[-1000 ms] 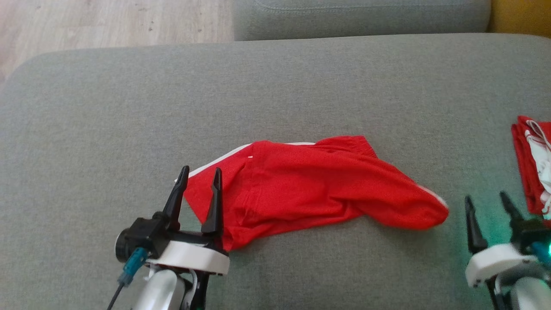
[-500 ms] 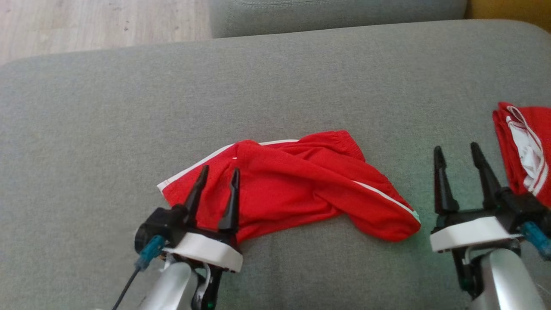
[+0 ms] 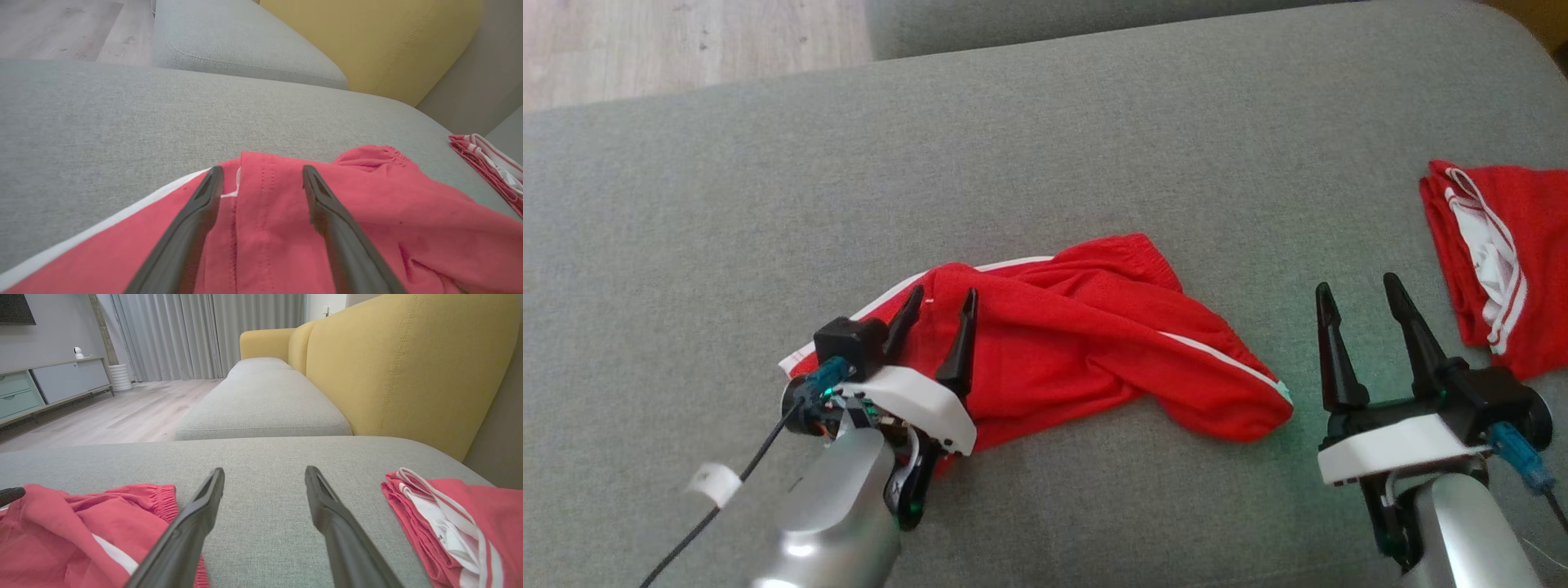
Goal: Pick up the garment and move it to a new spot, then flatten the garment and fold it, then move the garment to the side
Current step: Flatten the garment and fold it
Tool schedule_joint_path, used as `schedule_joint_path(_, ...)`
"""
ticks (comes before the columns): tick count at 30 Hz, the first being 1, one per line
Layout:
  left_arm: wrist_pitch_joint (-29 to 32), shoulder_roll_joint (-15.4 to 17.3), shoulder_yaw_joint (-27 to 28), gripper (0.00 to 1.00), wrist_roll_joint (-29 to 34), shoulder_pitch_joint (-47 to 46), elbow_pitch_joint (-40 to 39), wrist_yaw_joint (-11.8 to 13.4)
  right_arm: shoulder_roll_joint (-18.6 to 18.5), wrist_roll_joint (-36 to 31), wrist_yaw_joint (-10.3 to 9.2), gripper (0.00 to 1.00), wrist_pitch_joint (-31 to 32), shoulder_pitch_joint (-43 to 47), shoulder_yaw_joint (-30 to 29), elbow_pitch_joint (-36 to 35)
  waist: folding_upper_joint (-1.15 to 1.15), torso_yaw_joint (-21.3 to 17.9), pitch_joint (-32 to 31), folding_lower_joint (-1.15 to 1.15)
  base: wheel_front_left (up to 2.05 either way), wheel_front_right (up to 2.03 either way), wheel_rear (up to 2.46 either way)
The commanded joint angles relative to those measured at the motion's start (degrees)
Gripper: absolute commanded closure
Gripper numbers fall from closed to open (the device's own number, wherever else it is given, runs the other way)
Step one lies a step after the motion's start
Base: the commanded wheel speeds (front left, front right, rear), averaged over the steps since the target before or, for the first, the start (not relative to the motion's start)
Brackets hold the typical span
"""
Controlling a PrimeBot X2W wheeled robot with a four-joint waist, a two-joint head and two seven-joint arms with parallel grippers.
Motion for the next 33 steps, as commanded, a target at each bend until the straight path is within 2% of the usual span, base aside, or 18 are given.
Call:
schedule_joint_path(1,0.0,0.4,0.7,0.00,-0.6,-2.3,-0.3,-0.3,-0.4,0.6,-0.04,0.00,-0.4,-0.5,1.5,-1.7,0.00,-0.2,0.3,0.00,0.00,0.00,0.00)
schedule_joint_path(11,-1.4,0.4,-3.1,0.00,-2.4,-6.3,4.8,-1.6,0.0,0.8,-0.04,0.00,-0.4,-0.9,2.1,-1.7,0.00,-0.6,1.0,0.00,0.00,0.00,0.00)
schedule_joint_path(12,-1.7,0.4,-3.2,0.15,-2.5,-6.5,4.9,-1.7,0.0,0.8,-0.04,0.00,-0.4,-1.0,2.2,-1.6,0.00,-0.6,1.1,0.00,0.00,0.00,0.00)
schedule_joint_path(13,-2.0,0.4,-3.6,0.61,-2.5,-6.7,4.9,-1.9,0.0,0.8,-0.04,0.00,-0.4,-1.1,2.3,-1.6,0.00,-0.7,1.1,0.00,0.00,0.00,0.00)
schedule_joint_path(14,-2.2,0.4,-3.8,1.00,-2.5,-6.9,4.6,-2.0,-0.1,0.8,-0.04,0.00,-0.4,-1.1,2.3,-1.6,0.00,-0.6,1.1,0.00,0.00,0.00,0.00)
schedule_joint_path(20,-2.9,0.4,-4.9,1.00,-2.4,-6.5,2.2,-2.4,-0.2,1.1,-0.04,0.00,-0.4,0.0,0.6,-1.1,0.00,2.0,0.0,0.00,0.00,0.00,0.00)
schedule_joint_path(25,-2.9,0.7,-2.4,1.00,0.7,-5.1,-6.0,-2.5,-0.1,1.7,-0.04,0.00,-0.4,0.9,-0.8,-0.7,0.00,6.7,-1.7,0.00,0.00,0.00,0.00)
schedule_joint_path(29,-2.9,2.6,0.8,1.00,3.9,-0.7,-12.9,-2.3,0.3,2.0,-0.04,0.00,-0.4,1.5,-0.7,-0.2,0.00,10.5,-3.3,0.00,0.00,0.00,0.00)
schedule_joint_path(33,-2.9,5.7,1.8,1.00,5.0,5.8,-14.7,-2.2,0.8,2.5,-0.04,0.00,-0.4,1.9,0.4,0.2,0.00,13.0,-4.1,0.00,0.00,0.00,0.00)
